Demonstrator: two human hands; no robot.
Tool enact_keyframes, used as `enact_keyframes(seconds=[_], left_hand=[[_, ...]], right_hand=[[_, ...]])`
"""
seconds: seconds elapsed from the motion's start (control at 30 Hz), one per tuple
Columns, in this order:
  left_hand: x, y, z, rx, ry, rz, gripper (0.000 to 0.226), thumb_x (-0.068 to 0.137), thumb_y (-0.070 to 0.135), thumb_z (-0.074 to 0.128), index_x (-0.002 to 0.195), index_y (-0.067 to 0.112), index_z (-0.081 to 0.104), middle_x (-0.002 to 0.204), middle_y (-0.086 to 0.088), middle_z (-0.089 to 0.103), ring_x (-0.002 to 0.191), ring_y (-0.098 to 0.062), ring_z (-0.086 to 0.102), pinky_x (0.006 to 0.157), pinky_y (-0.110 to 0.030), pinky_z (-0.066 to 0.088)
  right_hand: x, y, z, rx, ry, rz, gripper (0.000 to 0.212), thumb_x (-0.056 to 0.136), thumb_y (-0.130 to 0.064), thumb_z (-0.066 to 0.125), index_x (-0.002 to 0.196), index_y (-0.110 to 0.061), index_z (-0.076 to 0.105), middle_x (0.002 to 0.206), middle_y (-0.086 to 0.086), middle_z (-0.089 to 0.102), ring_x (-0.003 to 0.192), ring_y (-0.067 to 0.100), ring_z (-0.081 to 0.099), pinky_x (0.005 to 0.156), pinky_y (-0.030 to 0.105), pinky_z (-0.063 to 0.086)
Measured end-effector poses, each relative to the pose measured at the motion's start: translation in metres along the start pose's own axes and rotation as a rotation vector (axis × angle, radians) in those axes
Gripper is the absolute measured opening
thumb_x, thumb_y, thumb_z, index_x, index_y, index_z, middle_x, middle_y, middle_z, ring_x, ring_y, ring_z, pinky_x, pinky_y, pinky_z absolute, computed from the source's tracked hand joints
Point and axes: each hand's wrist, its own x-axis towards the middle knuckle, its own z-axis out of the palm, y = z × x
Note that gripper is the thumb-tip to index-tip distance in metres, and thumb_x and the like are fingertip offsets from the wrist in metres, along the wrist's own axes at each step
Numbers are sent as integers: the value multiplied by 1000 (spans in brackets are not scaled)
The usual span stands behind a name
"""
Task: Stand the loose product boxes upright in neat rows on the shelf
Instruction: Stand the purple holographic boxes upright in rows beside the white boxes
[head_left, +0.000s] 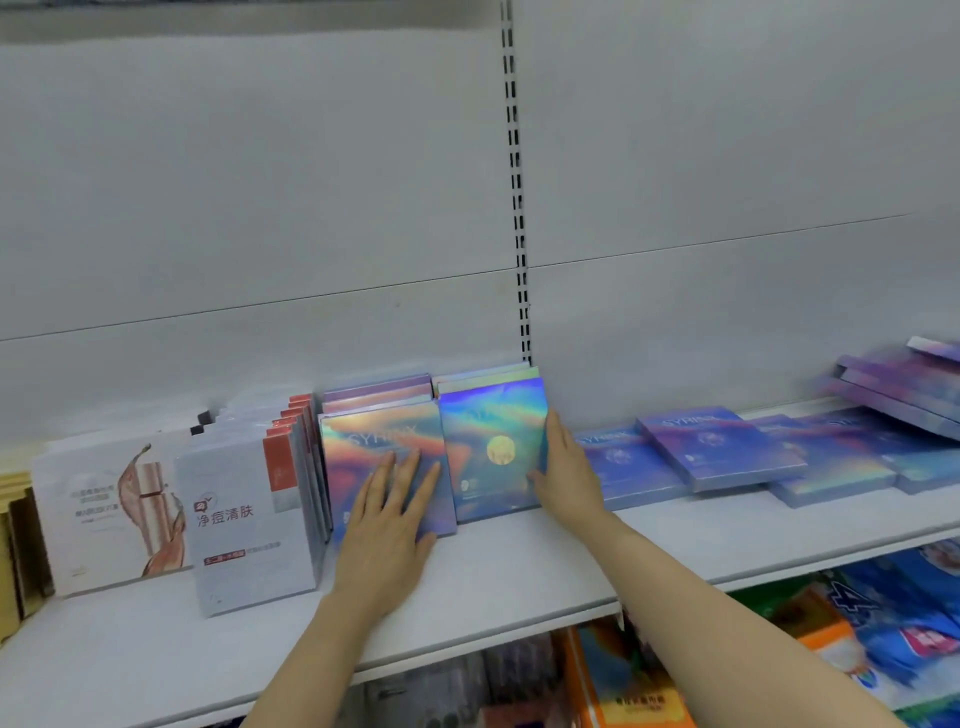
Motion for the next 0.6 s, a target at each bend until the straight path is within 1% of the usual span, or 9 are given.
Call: enact_keyframes(seconds=[0.1,0.17,0.23,0.27,0.3,0.37,0.43,0.5,0.6], left_hand=[[5,11,-7,-74,35,-69,73,82,35,62,150,16,42,158,-10,34,146,-32,25,115,-42,17],[9,22,-11,-91,88,-71,68,79,33,60,143,10,50,151,-12,44,140,-31,34,112,-43,24],[15,37,-18,-90,128,-41,62,84,35,52,140,8,53,147,-13,48,136,-33,40,111,-44,27],[18,46,-21,-100,152,-29,59,86,33,55,139,8,53,146,-14,49,135,-33,42,110,-44,28],[22,57,-24,-120,170,-21,58,85,29,63,138,7,54,145,-14,50,134,-33,44,110,-44,30],[29,85,-32,-171,162,-19,63,79,22,77,136,8,55,145,-14,50,134,-34,46,109,-45,38],[35,115,-39,-209,139,-7,66,75,21,82,135,9,57,144,-14,52,133,-34,48,106,-47,43],[40,143,-41,-235,131,24,66,72,20,83,133,8,59,142,-14,54,131,-34,50,106,-48,43],[55,185,-35,-246,115,76,64,74,21,80,133,7,59,141,-15,55,129,-34,51,110,-42,33]], right_hand=[[-6,-3,-9,-14,33,-20,77,84,-16,59,151,-20,22,144,3,44,122,31,49,82,38,47],[-16,-5,-21,-80,88,-59,68,84,-16,61,147,-17,34,137,5,52,119,30,52,85,37,46],[-25,2,-35,-164,161,-146,57,83,-15,65,137,-11,48,127,9,59,113,32,57,85,38,47],[-30,8,-43,-206,192,-186,51,82,-14,66,131,-8,53,124,11,62,111,33,59,86,39,48],[-33,16,-50,-247,206,-211,47,83,-15,65,128,-5,55,124,12,62,113,33,59,88,39,48],[-40,34,-68,-309,192,-213,48,89,-20,62,134,-5,52,133,10,58,122,30,54,98,39,43],[-46,56,-85,-338,181,-191,52,93,-25,58,141,-8,46,141,7,52,129,26,48,105,37,37],[-52,80,-103,-370,201,-193,53,91,-24,63,139,-6,49,138,9,55,128,28,51,105,39,39],[-53,119,-129,-411,247,-180,52,77,-17,78,123,-1,62,119,15,67,109,33,64,91,43,51]])
